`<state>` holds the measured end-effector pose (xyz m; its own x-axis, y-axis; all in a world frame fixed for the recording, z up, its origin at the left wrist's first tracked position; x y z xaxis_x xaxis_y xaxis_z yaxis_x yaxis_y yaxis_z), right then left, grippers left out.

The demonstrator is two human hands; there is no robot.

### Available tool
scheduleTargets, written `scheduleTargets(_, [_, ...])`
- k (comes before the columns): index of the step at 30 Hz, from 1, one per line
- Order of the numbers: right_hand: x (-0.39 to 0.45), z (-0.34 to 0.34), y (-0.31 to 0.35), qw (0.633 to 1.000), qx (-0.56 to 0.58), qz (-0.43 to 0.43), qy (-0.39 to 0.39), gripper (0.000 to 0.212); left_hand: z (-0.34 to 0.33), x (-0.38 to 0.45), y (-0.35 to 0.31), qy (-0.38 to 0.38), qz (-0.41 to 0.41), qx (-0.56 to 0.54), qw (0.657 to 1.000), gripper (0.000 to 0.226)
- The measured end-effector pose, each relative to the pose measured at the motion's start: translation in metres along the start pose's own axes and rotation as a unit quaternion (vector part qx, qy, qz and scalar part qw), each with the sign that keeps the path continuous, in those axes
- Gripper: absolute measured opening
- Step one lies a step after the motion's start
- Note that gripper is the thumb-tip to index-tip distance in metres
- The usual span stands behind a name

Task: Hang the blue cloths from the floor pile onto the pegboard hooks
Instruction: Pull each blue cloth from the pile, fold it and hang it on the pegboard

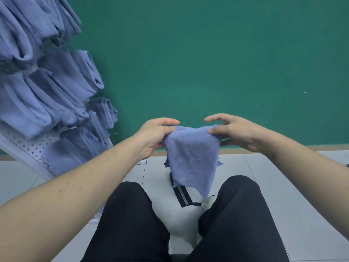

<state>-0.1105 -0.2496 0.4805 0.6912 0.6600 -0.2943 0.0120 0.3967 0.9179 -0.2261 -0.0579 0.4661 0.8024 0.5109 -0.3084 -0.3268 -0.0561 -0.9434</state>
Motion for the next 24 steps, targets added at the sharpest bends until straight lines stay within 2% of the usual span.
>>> scheduleTargets(3, [-0.001, 0.003, 0.004, 0.999, 0.026, 0.023, -0.024, 0.024, -0.003, -0.001, -0.002, 0.028, 0.022, 0.027, 0.999, 0.014])
scheduleTargets(8, [-0.004, 0.007, 0.007, 0.998, 0.046, 0.023, -0.022, 0.021, -0.009, -0.004, -0.003, 0.089, 0.033, 0.154, 0.983, 0.03])
scheduleTargets(13, [-0.004, 0.013, 0.009, 0.998, 0.055, 0.028, -0.033, 0.013, -0.018, -0.002, -0.007, 0.093, -0.007, 0.188, 0.978, 0.03])
scheduleTargets(20, [-0.007, 0.017, 0.011, 0.999, -0.027, 0.033, -0.018, 0.031, -0.025, -0.005, -0.007, 0.143, -0.005, 0.206, 0.968, 0.026])
scheduleTargets(24, [-0.012, 0.015, 0.014, 0.989, -0.138, 0.042, -0.019, 0.036, -0.024, -0.006, -0.007, 0.14, -0.014, 0.261, 0.955, 0.02])
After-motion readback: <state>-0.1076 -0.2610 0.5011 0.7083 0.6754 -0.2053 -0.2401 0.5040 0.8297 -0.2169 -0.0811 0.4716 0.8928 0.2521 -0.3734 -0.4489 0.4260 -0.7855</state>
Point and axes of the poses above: each hand's wrist, its own x-axis towards the middle knuckle, its own z-axis out of the back of the hand, y = z × x, the point moved 7 cm from there along x, towards the middle knuckle, and after that the axes turned 2 degrees about -y, right-handed, at the moved point
